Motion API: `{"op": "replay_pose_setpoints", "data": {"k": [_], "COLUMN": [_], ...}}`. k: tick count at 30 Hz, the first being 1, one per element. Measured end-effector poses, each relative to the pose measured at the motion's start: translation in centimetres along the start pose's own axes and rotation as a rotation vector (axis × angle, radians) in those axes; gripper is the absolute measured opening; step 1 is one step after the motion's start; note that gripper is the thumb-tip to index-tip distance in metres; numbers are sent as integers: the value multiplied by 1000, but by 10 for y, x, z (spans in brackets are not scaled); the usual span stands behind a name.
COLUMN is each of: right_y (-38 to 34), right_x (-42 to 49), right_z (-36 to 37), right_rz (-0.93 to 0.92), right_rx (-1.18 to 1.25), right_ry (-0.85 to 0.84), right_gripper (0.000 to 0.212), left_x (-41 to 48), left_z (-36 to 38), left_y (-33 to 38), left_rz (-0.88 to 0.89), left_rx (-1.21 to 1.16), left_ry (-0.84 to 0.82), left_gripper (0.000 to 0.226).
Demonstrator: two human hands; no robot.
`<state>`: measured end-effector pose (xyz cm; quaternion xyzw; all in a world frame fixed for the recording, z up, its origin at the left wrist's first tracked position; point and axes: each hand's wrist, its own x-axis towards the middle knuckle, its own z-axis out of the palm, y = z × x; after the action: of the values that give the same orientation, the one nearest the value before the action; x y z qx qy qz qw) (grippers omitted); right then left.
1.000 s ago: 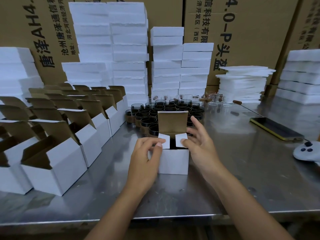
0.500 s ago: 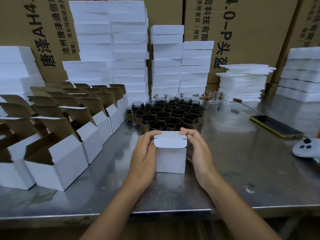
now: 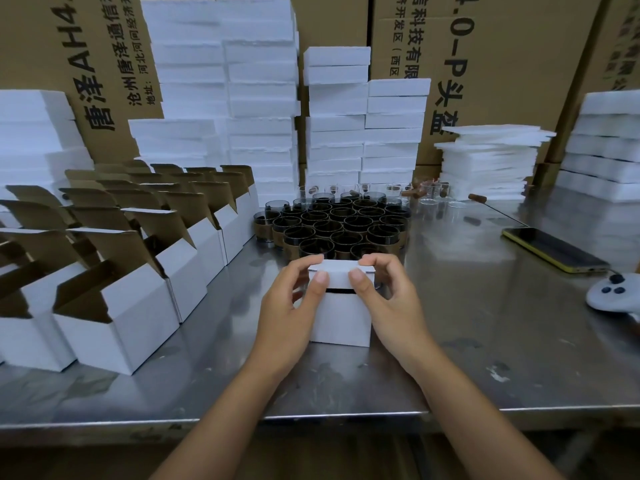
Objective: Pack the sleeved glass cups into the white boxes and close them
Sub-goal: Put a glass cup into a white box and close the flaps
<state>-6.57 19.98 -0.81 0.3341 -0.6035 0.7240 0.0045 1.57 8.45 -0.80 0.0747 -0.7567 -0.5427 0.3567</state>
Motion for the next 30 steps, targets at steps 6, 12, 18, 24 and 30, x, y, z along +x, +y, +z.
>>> {"op": "replay_pose_setpoints", "data": {"k": [6,12,18,24,30], "right_y": [2,0,0,5,4], "right_x": [-2,-3,-1,-5,-3], "right_z": [-3,-3,-1,-1,-1], "right_rz": [13,87,74,38,70], "right_rx": [55,85,42,-112,-52], "right_ry": [-17,17,71,32,-14], "right_gripper": [31,25,10,14,24], "left_x": [0,-1,1,1,3], "left_z": [0,0,0,1,1], "left_y": [-3,-2,-5,-6,-9], "left_rz": [3,-9,-21,-46,-79], "left_rx": [-16,-37,-5,1,-40], "left_ry": [-6,2,6,-8,-31], "left_gripper": [33,37,23,19,26]}}
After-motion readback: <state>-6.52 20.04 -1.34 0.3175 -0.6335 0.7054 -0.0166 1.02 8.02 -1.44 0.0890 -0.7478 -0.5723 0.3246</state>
